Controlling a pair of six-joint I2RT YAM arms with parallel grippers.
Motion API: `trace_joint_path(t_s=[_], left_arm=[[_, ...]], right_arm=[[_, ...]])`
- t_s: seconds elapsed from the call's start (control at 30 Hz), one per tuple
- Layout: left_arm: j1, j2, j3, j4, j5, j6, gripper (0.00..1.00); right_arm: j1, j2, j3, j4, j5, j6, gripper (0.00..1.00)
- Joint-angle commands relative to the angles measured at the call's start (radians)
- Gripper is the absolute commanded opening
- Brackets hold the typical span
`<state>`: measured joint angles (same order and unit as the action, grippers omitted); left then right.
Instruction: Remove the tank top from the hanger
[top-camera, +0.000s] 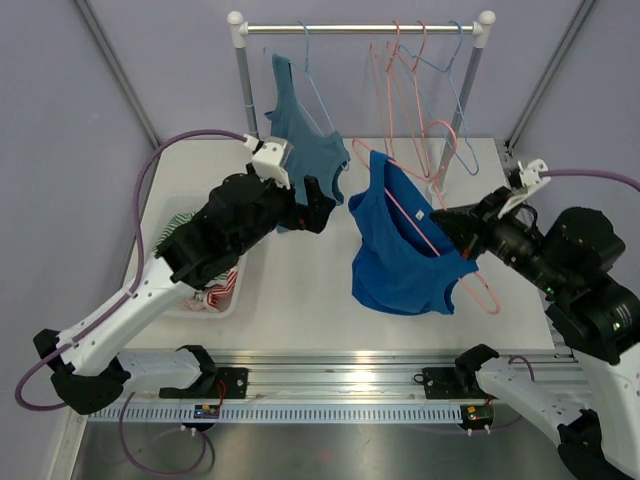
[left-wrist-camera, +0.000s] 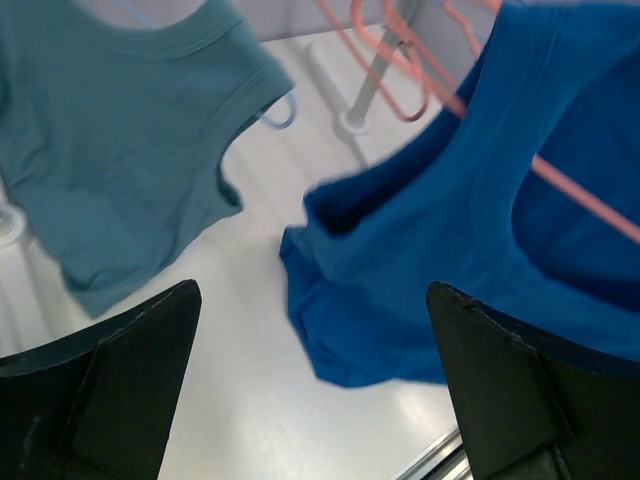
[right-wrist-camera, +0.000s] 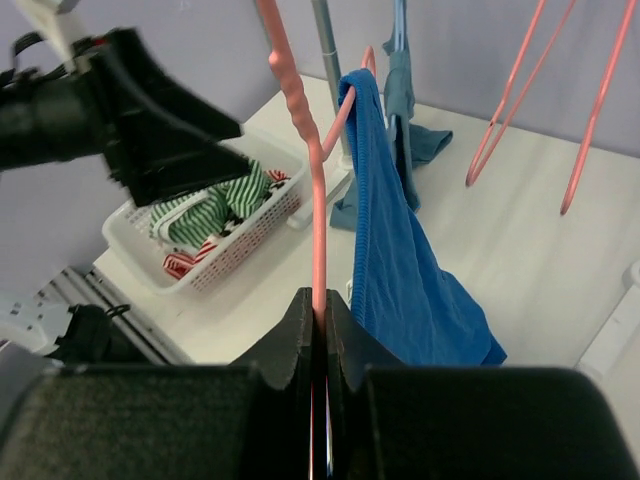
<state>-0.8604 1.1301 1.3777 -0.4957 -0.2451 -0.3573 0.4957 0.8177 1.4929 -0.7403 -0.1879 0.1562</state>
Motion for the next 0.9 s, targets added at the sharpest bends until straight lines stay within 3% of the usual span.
trace_joint_path(t_s=[0.0, 0.07, 0.2, 0.37, 0.57, 0.67, 0.87], left_arm=[[-0.019, 0.046, 0.06, 0.236, 0.078, 0.023, 0.99], [-0.023, 0.088, 0.069, 0.305, 0.086, 0.035, 0.99], [-0.025, 0.129, 0.049, 0.405, 0.229, 0.041, 0.99], [-0.049, 0.126, -0.029, 0.543, 0.34, 0.04, 0.97], [-0.08, 0.131, -0.049, 0.56, 0.267, 0.067, 0.94], [-0.092, 0.172, 0.001, 0.499, 0.173, 0.083, 0.87], [-0.121, 0.215, 0.018, 0.471, 0.086, 0.118, 0.44]], right_arm=[[0.006, -0.093, -0.014, -0.024, -0.068, 0.034, 0.0], [0.006, -0.115, -0.02, -0.036, -0.099, 0.042, 0.0], [0.006, -0.137, -0.017, -0.067, -0.156, 0.048, 0.0], [0.006, -0.14, -0.025, -0.07, -0.093, 0.048, 0.0], [0.006, -0.134, -0.045, -0.025, -0.136, 0.059, 0.0], [0.006, -0.132, -0.042, -0.008, -0.148, 0.065, 0.0], [0.007, -0.132, -0.042, 0.002, -0.148, 0.069, 0.0]])
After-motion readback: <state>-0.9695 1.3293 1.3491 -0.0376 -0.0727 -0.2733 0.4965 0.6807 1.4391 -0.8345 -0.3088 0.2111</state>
